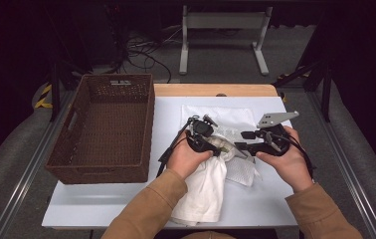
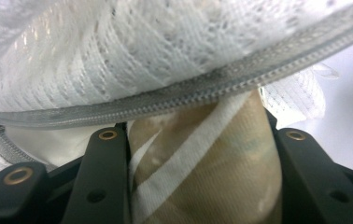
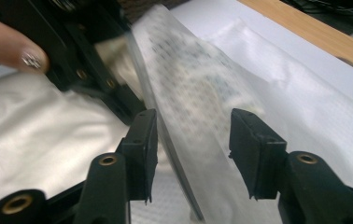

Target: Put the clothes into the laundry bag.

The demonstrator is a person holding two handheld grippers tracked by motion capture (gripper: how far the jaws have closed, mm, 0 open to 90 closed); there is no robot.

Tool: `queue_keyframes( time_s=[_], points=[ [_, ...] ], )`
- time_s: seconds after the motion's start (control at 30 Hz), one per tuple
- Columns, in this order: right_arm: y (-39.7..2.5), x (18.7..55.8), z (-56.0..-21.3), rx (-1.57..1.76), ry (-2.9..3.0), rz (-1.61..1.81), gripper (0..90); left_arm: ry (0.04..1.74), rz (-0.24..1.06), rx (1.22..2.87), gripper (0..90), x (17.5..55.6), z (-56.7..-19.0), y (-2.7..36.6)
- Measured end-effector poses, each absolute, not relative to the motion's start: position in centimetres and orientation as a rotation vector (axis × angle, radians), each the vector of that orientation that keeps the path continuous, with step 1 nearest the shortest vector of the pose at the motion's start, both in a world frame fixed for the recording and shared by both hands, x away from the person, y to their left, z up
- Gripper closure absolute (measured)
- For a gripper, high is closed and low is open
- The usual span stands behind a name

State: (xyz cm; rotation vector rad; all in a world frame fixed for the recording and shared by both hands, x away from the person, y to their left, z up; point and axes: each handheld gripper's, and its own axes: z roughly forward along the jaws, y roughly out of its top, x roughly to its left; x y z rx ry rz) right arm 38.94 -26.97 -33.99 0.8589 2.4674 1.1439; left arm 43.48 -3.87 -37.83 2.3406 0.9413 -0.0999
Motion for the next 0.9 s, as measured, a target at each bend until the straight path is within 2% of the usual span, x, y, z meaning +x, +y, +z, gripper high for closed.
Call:
queue_keyframes(
  time_s=[0.27,0.53,0.57,0.6,0.63,0.67,0.7,0.77,0.83,0.9],
  points=[
    [-30.0,37.6,-37.1,1.039,2.463,1.064,36.7,0.938,-0.093,2.335,56.4,43.4,-37.7,-4.1],
    [-30.6,37.8,-40.1,1.162,2.489,1.016,29.7,0.934,-0.088,2.325,56.3,43.3,-37.6,-4.3],
    [-30.4,37.9,-40.8,1.185,2.511,1.011,34.0,0.930,-0.087,2.325,56.3,43.3,-37.6,-4.3],
    [-30.4,37.9,-40.8,1.185,2.511,1.011,34.0,0.929,-0.089,2.324,56.3,43.2,-37.6,-4.4],
    [-30.4,37.9,-41.2,1.183,2.534,1.009,39.6,0.931,-0.094,2.324,56.4,43.2,-37.6,-4.5],
    [-30.3,37.9,-41.4,1.174,2.556,1.013,46.1,0.921,-0.089,2.328,56.4,43.2,-37.6,-4.5],
    [-30.1,37.9,-41.6,1.150,2.576,1.038,59.4,0.923,-0.097,2.327,56.3,43.1,-37.6,-4.7],
    [-29.9,37.8,-41.5,1.115,2.592,1.041,70.5,0.915,-0.094,2.327,56.3,43.1,-37.6,-4.8],
    [-29.7,37.6,-41.2,1.076,2.602,1.046,78.7,0.910,-0.097,2.326,56.3,43.0,-37.6,-5.0],
    [-29.6,37.3,-40.8,1.044,2.607,1.052,81.7,0.906,-0.098,2.329,56.3,42.9,-37.6,-5.2]
  ],
)
